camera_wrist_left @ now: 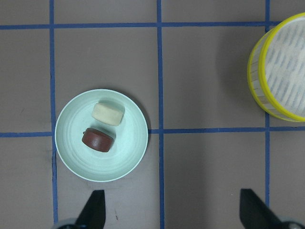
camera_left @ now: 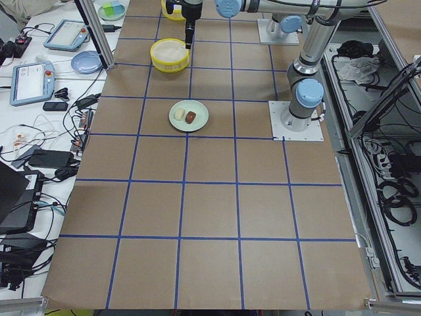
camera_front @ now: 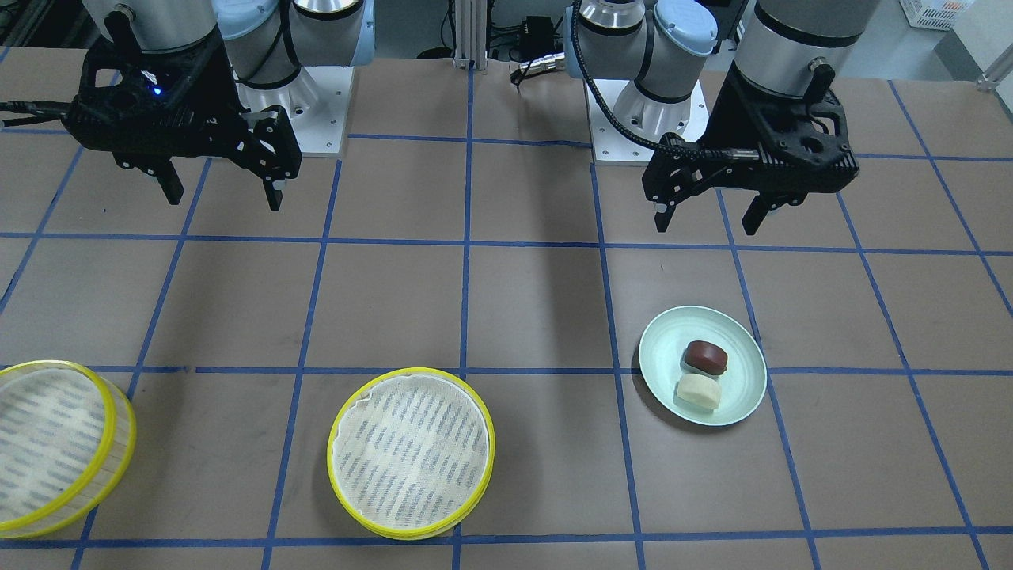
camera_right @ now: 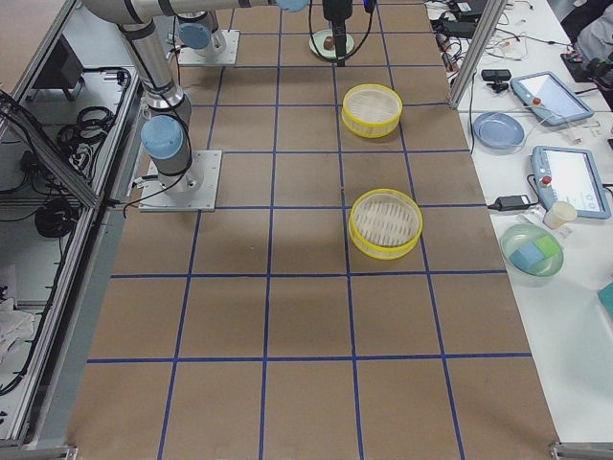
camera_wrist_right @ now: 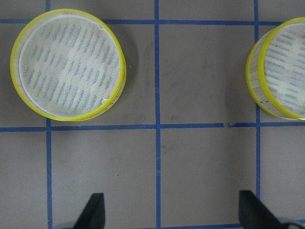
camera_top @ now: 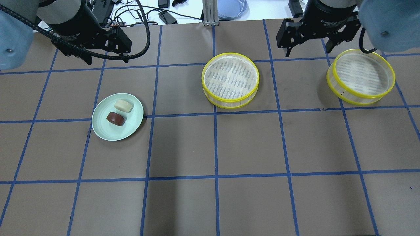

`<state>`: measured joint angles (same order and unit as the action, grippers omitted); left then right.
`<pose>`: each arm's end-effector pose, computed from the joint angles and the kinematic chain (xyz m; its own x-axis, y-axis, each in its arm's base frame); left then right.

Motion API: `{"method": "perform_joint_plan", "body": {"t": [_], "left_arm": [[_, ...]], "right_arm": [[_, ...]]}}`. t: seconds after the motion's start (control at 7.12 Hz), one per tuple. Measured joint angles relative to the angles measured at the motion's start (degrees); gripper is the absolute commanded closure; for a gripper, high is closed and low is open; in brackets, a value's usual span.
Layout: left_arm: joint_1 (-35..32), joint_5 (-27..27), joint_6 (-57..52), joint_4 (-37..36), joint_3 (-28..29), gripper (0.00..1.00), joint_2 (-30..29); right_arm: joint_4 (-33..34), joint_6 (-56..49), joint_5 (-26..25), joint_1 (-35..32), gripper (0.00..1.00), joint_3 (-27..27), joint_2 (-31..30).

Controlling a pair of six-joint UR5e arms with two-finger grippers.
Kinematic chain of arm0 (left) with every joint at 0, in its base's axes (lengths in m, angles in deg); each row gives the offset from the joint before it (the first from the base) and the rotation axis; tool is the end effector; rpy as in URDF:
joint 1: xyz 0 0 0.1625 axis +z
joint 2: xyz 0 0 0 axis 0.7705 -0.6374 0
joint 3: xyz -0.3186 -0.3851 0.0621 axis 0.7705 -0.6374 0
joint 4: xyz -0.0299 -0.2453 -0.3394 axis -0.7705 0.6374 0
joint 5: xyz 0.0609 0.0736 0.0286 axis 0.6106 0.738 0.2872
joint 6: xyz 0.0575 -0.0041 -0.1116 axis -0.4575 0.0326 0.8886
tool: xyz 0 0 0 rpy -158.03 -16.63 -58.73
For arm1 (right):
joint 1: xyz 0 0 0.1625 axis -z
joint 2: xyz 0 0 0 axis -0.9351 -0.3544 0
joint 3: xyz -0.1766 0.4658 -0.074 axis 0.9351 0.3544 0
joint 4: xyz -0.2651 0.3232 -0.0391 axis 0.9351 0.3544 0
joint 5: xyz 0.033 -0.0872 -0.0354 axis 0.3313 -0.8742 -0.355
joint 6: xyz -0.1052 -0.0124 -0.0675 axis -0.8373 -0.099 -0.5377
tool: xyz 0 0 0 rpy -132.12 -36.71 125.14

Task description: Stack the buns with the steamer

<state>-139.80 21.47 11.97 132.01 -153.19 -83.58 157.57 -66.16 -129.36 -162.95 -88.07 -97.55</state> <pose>-0.1289 -0.5212 0.5673 -1.0000 0.0020 0.0063 0.0011 0.9905 -0.1378 0.1575 -0.5118 0.5823 -0.9979 0.0075 0.0647 -0.0017 0.9900 -0.1409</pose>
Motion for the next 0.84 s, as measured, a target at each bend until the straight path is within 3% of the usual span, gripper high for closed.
{"method": "perform_joint_plan", "body": {"t": [0.84], "left_arm": [[3.81, 0.42, -0.25, 0.1, -0.44, 0.0, -0.65]], "right_arm": [[0.1, 1.07, -0.02, 0.19, 0.0, 0.0, -0.02]]}}
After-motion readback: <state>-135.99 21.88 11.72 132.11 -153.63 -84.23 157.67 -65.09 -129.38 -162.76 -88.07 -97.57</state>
